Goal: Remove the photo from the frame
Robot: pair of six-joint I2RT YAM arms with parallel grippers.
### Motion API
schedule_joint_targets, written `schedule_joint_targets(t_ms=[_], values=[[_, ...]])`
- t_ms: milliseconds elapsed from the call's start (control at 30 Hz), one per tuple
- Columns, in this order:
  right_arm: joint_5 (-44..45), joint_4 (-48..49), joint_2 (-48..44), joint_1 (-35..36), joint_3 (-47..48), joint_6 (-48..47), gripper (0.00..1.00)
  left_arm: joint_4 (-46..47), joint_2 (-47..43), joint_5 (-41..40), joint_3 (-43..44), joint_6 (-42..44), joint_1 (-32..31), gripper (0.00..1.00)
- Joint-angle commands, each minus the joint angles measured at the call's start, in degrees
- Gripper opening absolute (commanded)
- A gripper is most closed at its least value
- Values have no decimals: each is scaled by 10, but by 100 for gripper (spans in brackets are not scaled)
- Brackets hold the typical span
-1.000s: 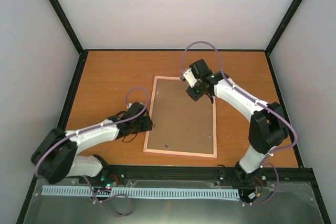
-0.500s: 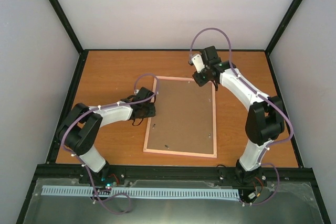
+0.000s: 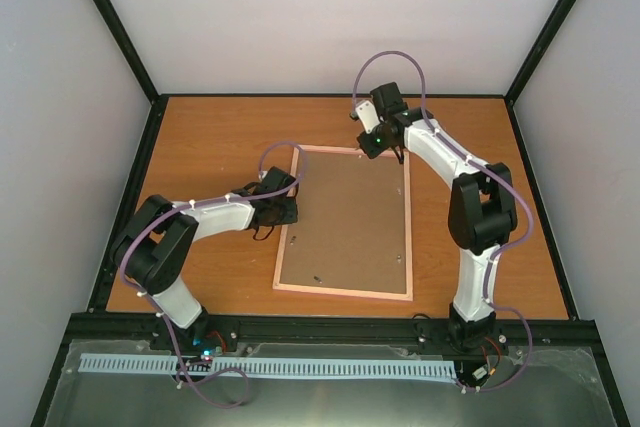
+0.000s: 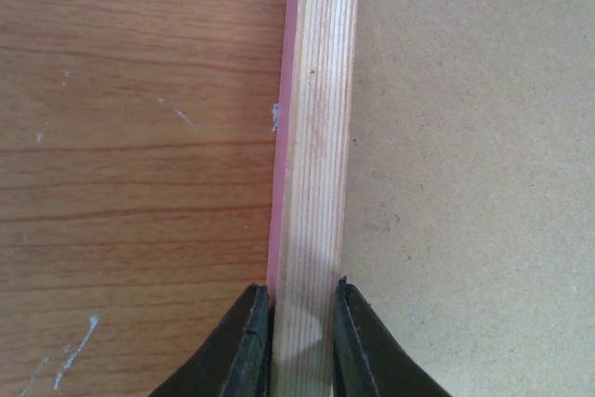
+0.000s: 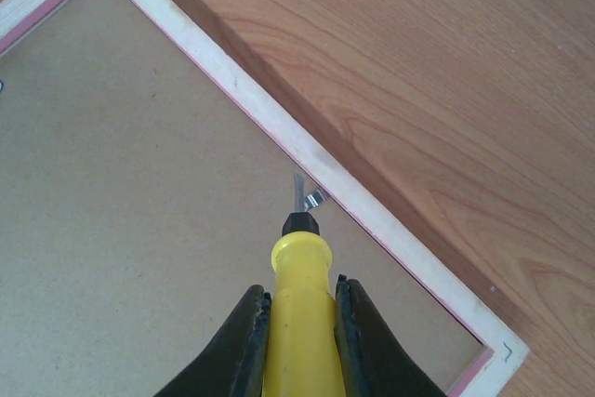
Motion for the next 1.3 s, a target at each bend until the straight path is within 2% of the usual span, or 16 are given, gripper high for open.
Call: schedule_joint_targets(t_ms=[0,233,1000,1267], values=[[-10,-15,20,-3,24,8,3,13,7,-6,-11,-17,2,8],[-12,-17,31,-3,31,10,3,17,12,-2,-14,-19,3,1],[77,-25,59,-3,31,13,3,21,14,0,-22,-23,2,1],[51,-67,49,-3,29,6,3,21,16,0,-21,-23,2,1]])
